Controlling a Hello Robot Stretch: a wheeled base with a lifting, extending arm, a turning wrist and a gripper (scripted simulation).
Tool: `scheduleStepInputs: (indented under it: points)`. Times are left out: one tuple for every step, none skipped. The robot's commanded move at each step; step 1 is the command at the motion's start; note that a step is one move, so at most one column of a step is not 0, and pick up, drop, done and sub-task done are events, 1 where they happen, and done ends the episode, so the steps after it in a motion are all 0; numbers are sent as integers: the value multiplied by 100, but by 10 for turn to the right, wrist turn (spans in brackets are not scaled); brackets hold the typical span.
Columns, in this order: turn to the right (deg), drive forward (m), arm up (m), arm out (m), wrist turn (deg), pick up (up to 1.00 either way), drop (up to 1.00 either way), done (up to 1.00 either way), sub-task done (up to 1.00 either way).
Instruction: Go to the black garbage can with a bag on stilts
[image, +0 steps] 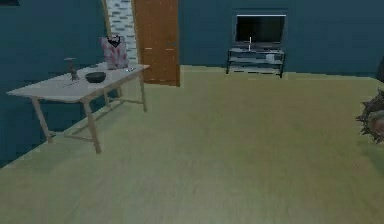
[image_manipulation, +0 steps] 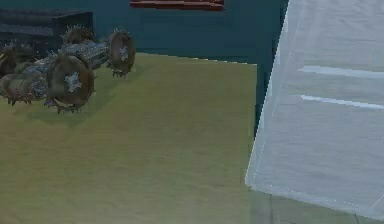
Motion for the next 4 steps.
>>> scheduleStepInputs:
  points:
    - [0,100,0,0,0,0,0,0,0]
    - [-30,0,0,0,0,0,0,0,0]
    - [0,100,0,0,0,0,0,0,0]
    - [0,100,0,0,0,0,0,0,0]
